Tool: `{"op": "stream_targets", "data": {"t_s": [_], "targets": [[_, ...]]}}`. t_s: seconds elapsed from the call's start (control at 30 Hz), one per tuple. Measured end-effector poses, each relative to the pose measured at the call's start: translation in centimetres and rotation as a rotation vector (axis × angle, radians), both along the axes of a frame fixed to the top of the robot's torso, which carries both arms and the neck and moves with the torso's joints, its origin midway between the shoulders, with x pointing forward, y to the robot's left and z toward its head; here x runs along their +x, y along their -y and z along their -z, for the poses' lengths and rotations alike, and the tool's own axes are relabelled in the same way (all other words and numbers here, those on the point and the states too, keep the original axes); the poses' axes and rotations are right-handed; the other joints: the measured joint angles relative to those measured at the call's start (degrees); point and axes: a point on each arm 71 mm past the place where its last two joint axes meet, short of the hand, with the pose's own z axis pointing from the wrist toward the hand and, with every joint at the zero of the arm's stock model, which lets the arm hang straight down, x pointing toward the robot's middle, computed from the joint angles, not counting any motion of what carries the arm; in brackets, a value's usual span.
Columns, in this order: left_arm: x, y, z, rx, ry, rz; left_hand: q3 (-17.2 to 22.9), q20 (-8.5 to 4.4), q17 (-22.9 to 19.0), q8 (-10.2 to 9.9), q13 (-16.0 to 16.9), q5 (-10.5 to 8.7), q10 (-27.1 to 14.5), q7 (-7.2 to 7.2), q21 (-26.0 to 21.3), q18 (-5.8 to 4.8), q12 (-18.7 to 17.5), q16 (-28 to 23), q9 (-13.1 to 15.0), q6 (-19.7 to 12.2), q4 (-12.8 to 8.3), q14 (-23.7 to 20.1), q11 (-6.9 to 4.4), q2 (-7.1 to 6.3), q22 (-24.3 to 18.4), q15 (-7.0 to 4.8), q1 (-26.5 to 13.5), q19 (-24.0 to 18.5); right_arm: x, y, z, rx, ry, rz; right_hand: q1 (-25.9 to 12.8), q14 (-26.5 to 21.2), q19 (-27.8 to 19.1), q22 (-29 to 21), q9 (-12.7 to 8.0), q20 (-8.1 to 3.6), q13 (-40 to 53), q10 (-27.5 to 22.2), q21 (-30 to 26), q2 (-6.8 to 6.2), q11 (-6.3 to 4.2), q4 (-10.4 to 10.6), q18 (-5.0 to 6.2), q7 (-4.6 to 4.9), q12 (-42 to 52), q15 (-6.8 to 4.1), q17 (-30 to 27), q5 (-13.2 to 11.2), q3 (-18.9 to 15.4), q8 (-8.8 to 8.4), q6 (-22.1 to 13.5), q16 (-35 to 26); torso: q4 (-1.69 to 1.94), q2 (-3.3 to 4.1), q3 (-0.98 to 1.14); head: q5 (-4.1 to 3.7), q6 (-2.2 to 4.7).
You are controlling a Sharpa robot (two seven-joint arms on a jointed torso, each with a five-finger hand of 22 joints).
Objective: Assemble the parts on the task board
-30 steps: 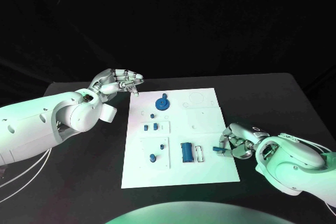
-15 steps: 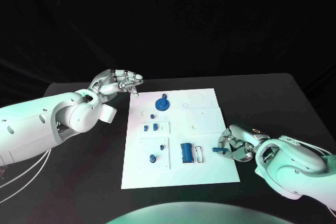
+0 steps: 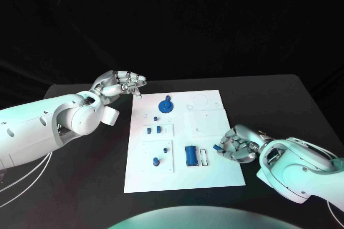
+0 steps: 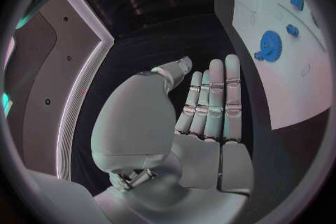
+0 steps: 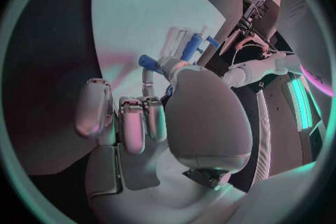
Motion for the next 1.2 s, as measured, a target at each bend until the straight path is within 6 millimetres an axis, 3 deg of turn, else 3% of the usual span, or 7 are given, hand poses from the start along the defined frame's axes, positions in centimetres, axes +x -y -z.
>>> {"op": "stream_targets", "data": {"t_s": [0.13,0.17,0.2,0.27,0.5,1.2], "targets": [[0.0,0.0,0.0,0.0,0.0,0.0,0.0,0.0,0.0,0.0,0.0,0.0,0.0,0.0,0.0,0.0,0.0,0.0,0.0,0.0,0.0,0.0,0.0,0.0,0.0,0.0,0.0,0.0,0.0,-0.5,0.1,0.024,-0.02,0.006,-2.36,0.0,0.0,0.0,0.01,0.0,0.0,0.0,0.26,-0.7,0.0,-1.63,0.0,0.07,0.19,0.0,0.0,-0.01,1.64,1.33,-0.07,0.0,0.0,0.01,0.02,0.01,-0.05],[0.0,0.0,0.0,0.0,0.0,0.0,0.0,0.0,0.0,0.0,0.0,0.0,0.0,0.0,0.0,0.0,0.0,0.0,0.0,0.0,0.0,0.0,0.0,0.0,0.0,0.0,0.0,0.0,0.0,-0.7,0.1,0.028,-0.024,0.005,-2.96,0.0,0.0,0.0,1.53,0.0,0.0,0.0,0.26,-1.0,0.0,-1.51,0.0,0.05,0.19,0.0,0.0,-0.01,1.43,1.54,-0.05,0.0,0.0,0.01,0.03,0.01,-0.06],[0.0,0.0,0.0,0.0,0.0,0.0,0.0,0.0,0.0,0.0,0.0,0.0,0.0,0.0,0.0,0.0,0.0,0.0,0.0,0.0,0.0,0.0,0.0,0.0,0.0,0.0,0.0,0.0,0.1,-0.9,0.2,0.033,-0.03,0.005,-3.61,0.0,0.0,0.0,3.13,0.0,-0.01,0.0,0.26,-1.0,0.0,-1.16,0.0,0.05,0.19,0.0,0.0,-0.01,0.61,1.74,-0.05,0.0,0.0,0.01,0.03,0.01,-0.08],[0.0,0.0,0.0,0.0,0.0,0.0,0.0,0.0,0.0,0.0,0.0,0.0,0.0,0.0,0.0,0.0,0.0,0.0,0.0,0.0,0.0,0.0,0.0,0.0,0.0,0.0,0.0,0.0,0.1,-1.2,0.4,0.04,-0.04,0.003,-4.58,0.0,0.0,0.0,4.06,0.0,-0.01,0.0,0.26,-0.82,0.0,-0.58,0.01,-0.06,0.19,0.0,0.0,0.0,-1.14,1.94,0.06,0.0,0.0,0.03,0.03,0.01,-0.13],[0.0,0.0,0.0,0.0,-0.001,0.0,0.0,0.0,-0.01,0.0,0.0,0.0,0.0,0.0,0.0,0.0,0.0,0.0,-0.01,0.0,0.0,0.0,0.0,0.0,-0.06,0.0,0.0,0.0,0.0,-2.0,1.2,0.054,-0.082,-0.003,-10.75,0.0,0.0,-0.01,4.34,0.0,-0.01,0.01,0.7,0.99,0.0,0.05,0.0,-0.6,1.19,0.0,-0.01,-0.57,-6.88,1.72,1.69,0.25,0.0,0.06,0.07,-0.01,-0.32],[-0.1,-0.1,0.0,0.001,-0.003,-0.001,0.0,0.0,0.03,0.0,-0.01,0.0,0.0,0.0,0.0,0.0,0.0,0.0,-0.01,0.0,0.0,0.0,0.0,0.0,-0.05,0.0,0.0,0.0,-0.1,-3.0,1.8,0.064,-0.128,-0.019,-11.46,0.0,0.0,-0.02,4.24,0.0,-0.02,0.0,0.99,1.14,0.0,-0.55,0.0,-0.69,1.51,0.0,-0.02,-0.57,-8.38,1.73,1.79,0.24,-0.02,0.04,0.09,0.3,-0.46]]}}
